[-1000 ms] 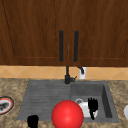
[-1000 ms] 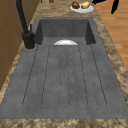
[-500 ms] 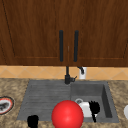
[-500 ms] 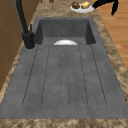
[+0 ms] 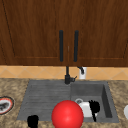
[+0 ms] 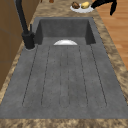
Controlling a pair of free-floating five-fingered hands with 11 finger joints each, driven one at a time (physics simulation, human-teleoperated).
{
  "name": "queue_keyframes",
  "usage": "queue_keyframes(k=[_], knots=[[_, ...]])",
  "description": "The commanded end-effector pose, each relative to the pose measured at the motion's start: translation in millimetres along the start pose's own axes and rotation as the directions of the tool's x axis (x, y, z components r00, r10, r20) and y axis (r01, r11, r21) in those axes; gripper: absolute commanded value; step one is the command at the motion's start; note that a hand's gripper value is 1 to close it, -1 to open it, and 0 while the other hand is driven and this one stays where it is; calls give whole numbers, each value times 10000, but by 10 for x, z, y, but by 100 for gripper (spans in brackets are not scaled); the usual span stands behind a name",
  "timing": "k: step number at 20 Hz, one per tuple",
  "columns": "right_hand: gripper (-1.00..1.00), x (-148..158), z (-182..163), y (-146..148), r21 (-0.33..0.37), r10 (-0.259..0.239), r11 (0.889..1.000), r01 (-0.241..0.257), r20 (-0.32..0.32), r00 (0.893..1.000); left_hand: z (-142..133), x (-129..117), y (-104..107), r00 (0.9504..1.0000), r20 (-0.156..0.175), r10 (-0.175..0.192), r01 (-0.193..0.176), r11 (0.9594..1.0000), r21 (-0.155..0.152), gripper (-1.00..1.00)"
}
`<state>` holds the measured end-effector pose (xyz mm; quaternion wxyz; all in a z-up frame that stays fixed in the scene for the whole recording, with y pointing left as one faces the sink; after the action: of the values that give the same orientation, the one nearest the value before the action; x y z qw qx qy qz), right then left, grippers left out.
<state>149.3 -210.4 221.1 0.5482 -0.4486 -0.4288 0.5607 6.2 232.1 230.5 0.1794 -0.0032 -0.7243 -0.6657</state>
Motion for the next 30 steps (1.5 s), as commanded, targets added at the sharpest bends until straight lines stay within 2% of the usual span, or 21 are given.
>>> queue_keyframes(k=[1, 6, 8, 9, 11, 19, 21, 25, 28, 30], knots=[[-100, 1, -174, -43, -246, 200, 9995, -189, 468, 9987, 0, 0, 0, 10000, 0, 0, 0, 10000, 0, 0], [-100, -23, -266, -59, -310, 184, 9994, -137, 1551, 9877, 0, 0, 0, 10000, 0, 0, 0, 10000, 0, 0], [-100, -21, -309, -77, -449, -23, 9989, 107, 1825, 9832, 0, 0, 0, 10000, 0, 0, 0, 10000, 0, 0], [-100, -24, -356, -113, -299, -335, 9987, 403, 1997, 9793, 0, 0, 0, 10000, 0, 0, 0, 10000, 0, 0], [-100, -26, -415, -128, -391, -429, 9978, 532, 2281, 9727, 0, 0, 0, 10000, 0, 0, 0, 10000, 0, 0], [-100, -30, -622, -274, -527, -658, 9946, 899, 3514, 9339, 0, 0, 0, 10000, 0, 0, 0, 10000, 0, 0], [-100, -29, -722, -309, -627, -659, 9935, 955, 3683, 9274, 0, 0, 0, 10000, 0, 0, 0, 10000, 0, 0], [-100, -22, -917, -398, -996, -860, 9856, 1367, 4010, 9120, 0, 0, 0, 10000, 0, 0, 0, 10000, 0, 0], [-100, -4, -1147, -485, -1280, -1160, 9752, 1805, 3990, 9096, 0, 0, 0, 10000, 0, 0, 0, 10000, 0, 0], [-100, 10, -1295, -525, -1482, -1344, 9663, 2104, 4065, 9037, 0, 0, 0, 10000, 0, 0, 0, 10000, 0, 0]])
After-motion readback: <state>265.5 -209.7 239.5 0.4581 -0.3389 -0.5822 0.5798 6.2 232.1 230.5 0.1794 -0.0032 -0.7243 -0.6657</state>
